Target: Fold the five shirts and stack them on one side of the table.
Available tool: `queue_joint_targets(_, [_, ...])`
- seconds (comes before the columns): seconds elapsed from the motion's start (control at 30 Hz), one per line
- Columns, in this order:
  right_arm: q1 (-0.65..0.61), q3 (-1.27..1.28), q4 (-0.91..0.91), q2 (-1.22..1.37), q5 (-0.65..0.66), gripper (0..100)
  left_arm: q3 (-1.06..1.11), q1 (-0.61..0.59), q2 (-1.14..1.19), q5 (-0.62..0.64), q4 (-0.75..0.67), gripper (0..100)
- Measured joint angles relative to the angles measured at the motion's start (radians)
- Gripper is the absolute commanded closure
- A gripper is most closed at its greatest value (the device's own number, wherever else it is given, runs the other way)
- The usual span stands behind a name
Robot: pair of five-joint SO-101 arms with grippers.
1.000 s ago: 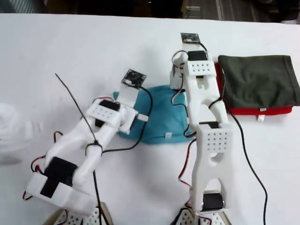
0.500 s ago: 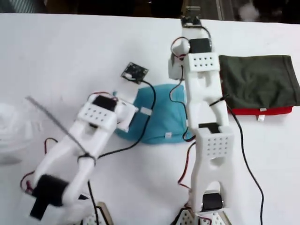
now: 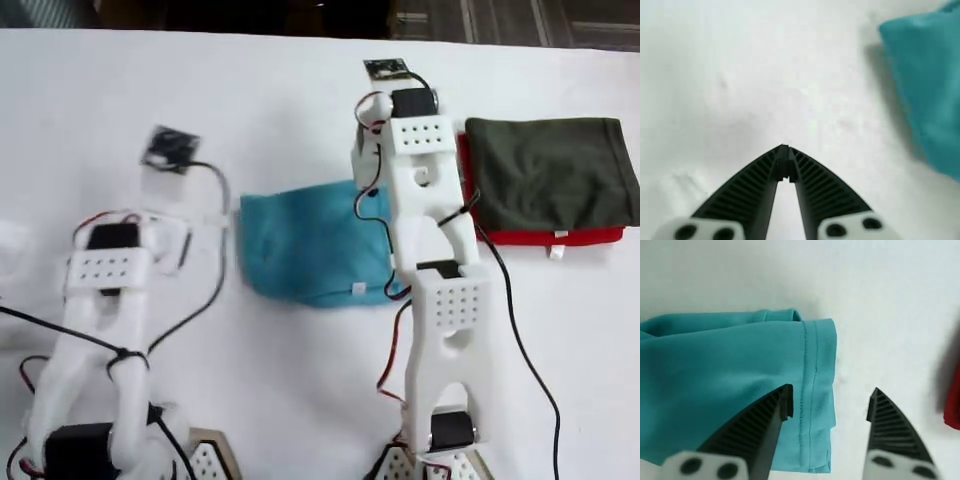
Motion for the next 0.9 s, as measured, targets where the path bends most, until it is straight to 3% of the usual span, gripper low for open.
queue_joint_targets(0.2, [0.000,0.140,0.000,0.002,-0.015,75.1,0.086,-0.057,0.000,-0.005,-0.109,97])
queue_joint_targets(0.4, [-0.011,0.172,-0.011,0.025,-0.063,66.4,0.147,-0.057,0.000,-0.005,-0.213,97])
queue_joint_targets(0.73, [-0.023,0.158,-0.063,0.160,-0.064,66.6,0.166,-0.055,0.018,0.052,-0.264,97])
queue_joint_targets(0.8, [-0.023,0.158,-0.063,0.169,-0.064,69.3,0.166,-0.055,0.032,0.052,-0.265,97])
queue_joint_targets(0.9, [-0.023,0.157,-0.063,0.169,-0.064,85.9,0.166,-0.055,0.041,0.052,-0.281,97])
